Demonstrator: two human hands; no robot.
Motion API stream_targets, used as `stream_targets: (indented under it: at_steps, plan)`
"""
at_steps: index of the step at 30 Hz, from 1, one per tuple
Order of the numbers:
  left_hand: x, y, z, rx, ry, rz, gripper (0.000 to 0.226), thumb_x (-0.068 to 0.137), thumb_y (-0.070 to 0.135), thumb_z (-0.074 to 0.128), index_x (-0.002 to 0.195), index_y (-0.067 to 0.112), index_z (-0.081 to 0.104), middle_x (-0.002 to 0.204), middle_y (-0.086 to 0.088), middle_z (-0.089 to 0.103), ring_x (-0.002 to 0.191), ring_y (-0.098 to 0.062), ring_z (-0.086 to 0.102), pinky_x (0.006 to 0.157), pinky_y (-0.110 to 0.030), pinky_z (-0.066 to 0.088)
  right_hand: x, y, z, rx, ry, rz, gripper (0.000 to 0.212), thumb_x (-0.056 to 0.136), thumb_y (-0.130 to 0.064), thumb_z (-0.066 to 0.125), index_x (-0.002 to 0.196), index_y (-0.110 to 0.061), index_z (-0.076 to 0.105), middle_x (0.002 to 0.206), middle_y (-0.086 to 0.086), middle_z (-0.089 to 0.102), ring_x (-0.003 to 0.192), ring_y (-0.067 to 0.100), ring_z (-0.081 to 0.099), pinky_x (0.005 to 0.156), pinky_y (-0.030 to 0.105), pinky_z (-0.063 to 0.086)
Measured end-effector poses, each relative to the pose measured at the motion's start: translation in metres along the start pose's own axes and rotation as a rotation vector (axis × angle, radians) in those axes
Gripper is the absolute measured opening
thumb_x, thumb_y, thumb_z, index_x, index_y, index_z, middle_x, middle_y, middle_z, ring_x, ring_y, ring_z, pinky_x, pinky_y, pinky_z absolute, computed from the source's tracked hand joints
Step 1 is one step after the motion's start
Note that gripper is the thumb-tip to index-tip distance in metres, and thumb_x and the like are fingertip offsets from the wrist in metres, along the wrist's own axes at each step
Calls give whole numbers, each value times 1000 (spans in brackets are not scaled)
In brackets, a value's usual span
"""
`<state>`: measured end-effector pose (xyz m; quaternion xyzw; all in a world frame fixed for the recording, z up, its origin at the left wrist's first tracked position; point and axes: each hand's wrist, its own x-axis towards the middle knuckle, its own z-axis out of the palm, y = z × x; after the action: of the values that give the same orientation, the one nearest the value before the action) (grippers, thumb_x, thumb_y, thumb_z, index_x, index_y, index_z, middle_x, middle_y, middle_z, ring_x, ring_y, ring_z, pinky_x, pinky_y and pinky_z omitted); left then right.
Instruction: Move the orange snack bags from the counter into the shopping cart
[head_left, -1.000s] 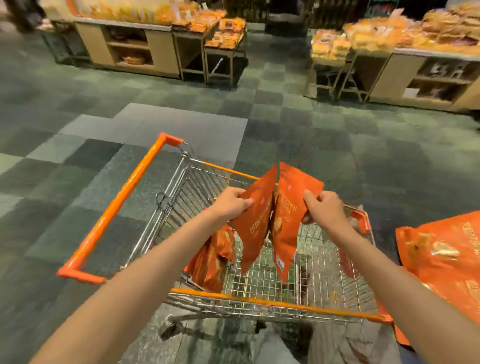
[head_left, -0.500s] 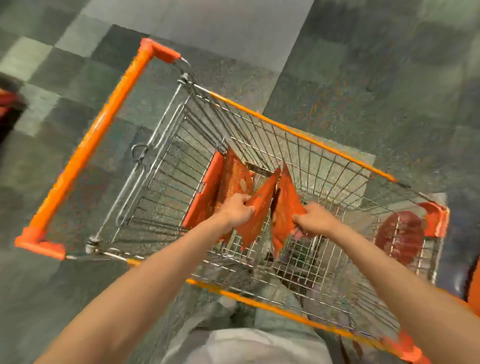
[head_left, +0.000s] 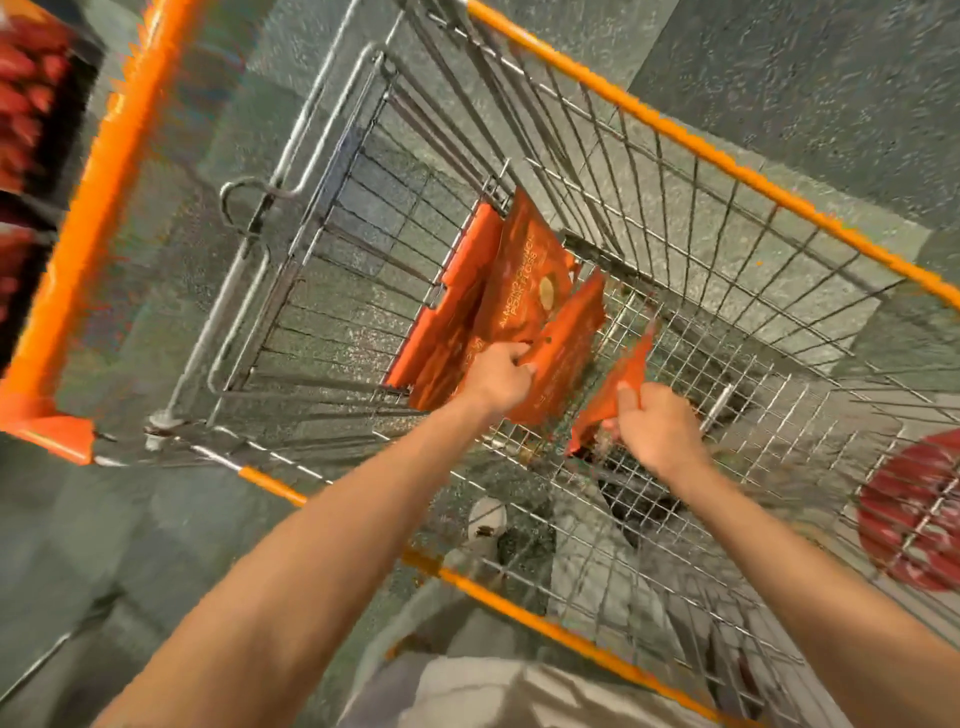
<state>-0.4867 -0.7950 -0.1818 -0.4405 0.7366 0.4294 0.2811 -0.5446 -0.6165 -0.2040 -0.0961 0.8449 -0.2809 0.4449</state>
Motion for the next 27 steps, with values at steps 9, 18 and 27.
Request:
stream_targets:
  at_steps: [9, 18, 27]
  plan:
    - [6, -49, -8, 243, 95, -127, 28, 95, 17, 50, 119, 24, 64, 106, -1, 70, 90, -21, 66, 85, -33, 55, 22, -8, 20, -188, 218, -235, 56, 99, -36, 16, 61, -15, 51, 49, 3, 57, 33, 17, 47, 36, 20, 25]
    - [-1, -80, -8, 188, 195, -135, 22, 95, 10, 46, 98, 18, 67, 91, -2, 63, 84, -23, 57, 82, -28, 45, 46, -26, 24, -296, 320, -272, 43, 103, -27, 29, 70, -10, 51, 52, -6, 40, 40, 10, 36, 43, 22, 24]
    - [1, -86, -6, 122, 147, -144, 24, 97, 8, 43, 104, 15, 65, 96, -2, 65, 69, -9, 56, 62, -16, 42, 62, -47, 49, -410, 164, -361, 35, 102, -25, 34, 95, -2, 59, 88, 8, 58, 68, 28, 59, 65, 44, 54]
